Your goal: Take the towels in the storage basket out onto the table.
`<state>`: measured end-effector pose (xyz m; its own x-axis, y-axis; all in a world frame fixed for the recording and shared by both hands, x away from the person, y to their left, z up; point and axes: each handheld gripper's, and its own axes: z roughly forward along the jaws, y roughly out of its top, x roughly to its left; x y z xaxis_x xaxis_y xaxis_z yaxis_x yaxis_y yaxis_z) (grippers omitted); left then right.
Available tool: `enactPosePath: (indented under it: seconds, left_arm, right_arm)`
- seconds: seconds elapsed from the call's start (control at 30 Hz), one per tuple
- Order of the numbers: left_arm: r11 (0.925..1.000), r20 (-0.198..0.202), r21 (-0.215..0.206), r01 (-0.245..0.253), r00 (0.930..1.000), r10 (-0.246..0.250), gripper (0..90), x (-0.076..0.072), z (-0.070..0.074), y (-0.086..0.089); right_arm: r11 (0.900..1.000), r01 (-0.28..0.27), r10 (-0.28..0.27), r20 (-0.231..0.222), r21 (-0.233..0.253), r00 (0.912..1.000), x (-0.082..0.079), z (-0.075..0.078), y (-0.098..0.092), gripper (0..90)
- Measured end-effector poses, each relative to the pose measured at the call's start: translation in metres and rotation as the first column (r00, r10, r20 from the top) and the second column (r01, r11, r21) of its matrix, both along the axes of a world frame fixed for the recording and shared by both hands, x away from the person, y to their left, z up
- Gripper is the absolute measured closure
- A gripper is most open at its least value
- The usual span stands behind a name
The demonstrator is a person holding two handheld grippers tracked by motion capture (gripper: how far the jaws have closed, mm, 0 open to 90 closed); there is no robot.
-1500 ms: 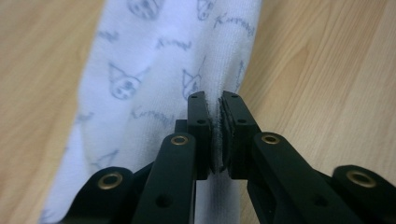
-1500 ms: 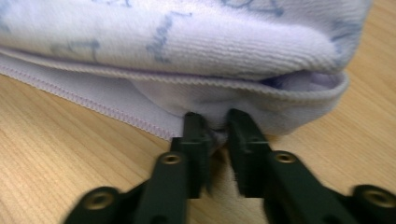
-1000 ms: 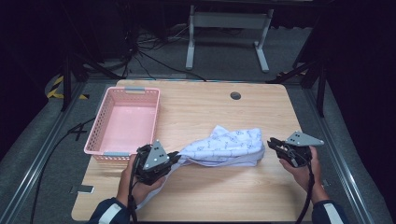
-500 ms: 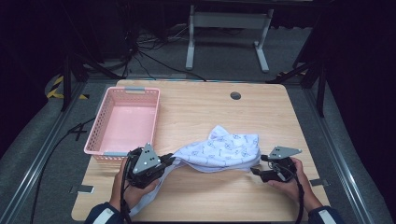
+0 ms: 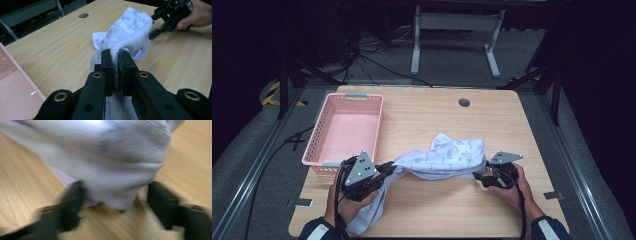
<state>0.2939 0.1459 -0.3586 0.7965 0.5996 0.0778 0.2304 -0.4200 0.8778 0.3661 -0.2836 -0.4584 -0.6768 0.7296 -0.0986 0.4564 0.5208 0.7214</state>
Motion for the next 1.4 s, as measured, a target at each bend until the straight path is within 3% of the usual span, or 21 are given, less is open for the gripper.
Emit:
enactPosePath:
  seconds: [0.03, 0.1, 0.17, 0.27, 0.33, 0.5, 0.63, 0.67, 0.73, 0.77, 0.8, 0.83, 0.87, 0.93, 1.03, 1.07, 1.13, 1.27, 1.3, 1.33, 1.4]
  left_arm:
    - [1.0000, -0.005, 0.005, 0.003, 1.0000, -0.003, 84.4, 0.000, -0.001, -0.001]
    - [0.9998, -0.007, 0.018, 0.008, 0.9999, -0.008, 84.3, -0.001, -0.002, -0.002]
    - [0.9993, -0.002, 0.036, 0.013, 0.9999, -0.013, 84.3, -0.001, -0.001, -0.001]
    - [0.9983, -0.009, 0.054, 0.021, 0.9998, -0.021, 84.3, -0.002, -0.002, 0.000]
    - [0.9980, -0.016, 0.057, 0.026, 0.9996, -0.025, 84.3, -0.002, -0.003, 0.001]
    - [0.9954, -0.066, 0.091, 0.029, 0.9976, -0.023, 84.2, 0.001, -0.017, 0.001]
    - [0.9935, -0.086, 0.107, 0.037, 0.9959, -0.027, 84.1, 0.002, -0.027, 0.001]
    - [0.9903, -0.099, 0.131, 0.045, 0.9946, -0.032, 83.9, 0.003, -0.032, 0.000]
    - [0.9873, -0.115, 0.148, 0.057, 0.9925, -0.040, 83.9, 0.002, -0.036, 0.001]
    - [0.9873, -0.115, 0.148, 0.057, 0.9925, -0.040, 83.6, 0.002, -0.036, 0.001]
    - [0.9856, -0.125, 0.157, 0.062, 0.9913, -0.043, 83.5, 0.002, -0.039, 0.001]
    - [0.9837, -0.141, 0.166, 0.069, 0.9889, -0.046, 83.4, 0.001, -0.043, 0.002]
    - [0.9837, -0.141, 0.166, 0.069, 0.9889, -0.046, 83.3, 0.001, -0.043, 0.002]
    - [0.9807, -0.160, 0.181, 0.074, 0.9861, -0.045, 83.1, 0.000, -0.049, 0.005]
    - [0.9771, -0.177, 0.198, 0.079, 0.9832, -0.044, 82.9, -0.002, -0.054, 0.010]
    - [0.9775, -0.191, 0.196, 0.078, 0.9809, -0.040, 82.8, -0.003, -0.058, 0.011]
    - [0.9756, -0.204, 0.201, 0.088, 0.9778, -0.047, 82.2, -0.005, -0.063, 0.013]
    - [0.9704, -0.222, 0.220, 0.100, 0.9738, -0.050, 81.8, -0.008, -0.072, 0.017]
    - [0.9710, -0.225, 0.222, 0.088, 0.9736, -0.037, 81.8, -0.009, -0.074, 0.018]
    - [0.9724, -0.230, 0.218, 0.084, 0.9726, -0.032, 81.2, -0.010, -0.076, 0.020]
    - [0.9720, -0.236, 0.220, 0.083, 0.9714, -0.029, 80.9, -0.010, -0.078, 0.023]
  right_arm:
    - [1.000, -0.015, 0.015, 0.003, 0.016, 0.9999, 0.001, 0.000, 0.002, 65.3]
    - [0.999, -0.031, 0.031, 0.040, -0.012, 0.9987, 0.002, 0.004, 0.003, 75.9]
    - [1.000, -0.027, 0.027, 0.043, -0.014, 0.9987, 0.003, 0.007, 0.003, 77.4]
    - [0.999, 0.030, -0.032, 0.113, 0.017, 0.9931, 0.003, 0.025, -0.009, 79.2]
    - [0.998, 0.046, -0.050, 0.126, 0.032, 0.9908, 0.003, 0.030, -0.013, 79.2]
    - [0.995, 0.041, -0.065, 0.296, 0.089, 0.9531, 0.000, 0.083, -0.011, 79.7]
    - [0.995, -0.053, 0.022, 0.343, 0.081, 0.9392, -0.004, 0.104, 0.008, 79.7]
    - [0.991, -0.127, 0.106, 0.363, 0.035, 0.9260, -0.010, 0.113, 0.032, 79.7]
    - [0.980, -0.199, 0.189, 0.361, -0.008, 0.9134, -0.015, 0.117, 0.052, 79.5]
    - [0.980, -0.199, 0.189, 0.361, -0.008, 0.9134, -0.015, 0.117, 0.052, 79.5]
    - [0.943, -0.328, 0.332, 0.293, -0.064, 0.8968, -0.023, 0.113, 0.081, 79.3]
    - [0.929, -0.359, 0.368, 0.277, -0.087, 0.8876, -0.027, 0.109, 0.091, 79.3]
    - [0.929, -0.359, 0.368, 0.277, -0.087, 0.8876, -0.027, 0.109, 0.091, 79.3]
    - [0.883, -0.454, 0.469, 0.195, -0.119, 0.8612, -0.036, 0.090, 0.119, 79.0]
    - [0.827, -0.542, 0.558, 0.098, -0.147, 0.8243, -0.044, 0.058, 0.146, 78.6]
    - [0.824, -0.548, 0.561, 0.079, -0.143, 0.8238, -0.045, 0.052, 0.150, 78.5]
    - [0.802, -0.576, 0.589, 0.046, -0.156, 0.8071, -0.048, 0.038, 0.160, 77.6]
    - [0.804, -0.581, 0.589, 0.031, -0.125, 0.8075, -0.050, 0.031, 0.161, 76.7]
    - [0.807, -0.580, 0.586, 0.030, -0.112, 0.8099, -0.050, 0.029, 0.160, 74.0]
    - [0.807, -0.586, 0.589, 0.023, -0.073, 0.8078, -0.051, 0.029, 0.156, 62.3]
    - [0.808, -0.585, 0.588, 0.027, -0.071, 0.8082, -0.052, 0.030, 0.154, 58.6]
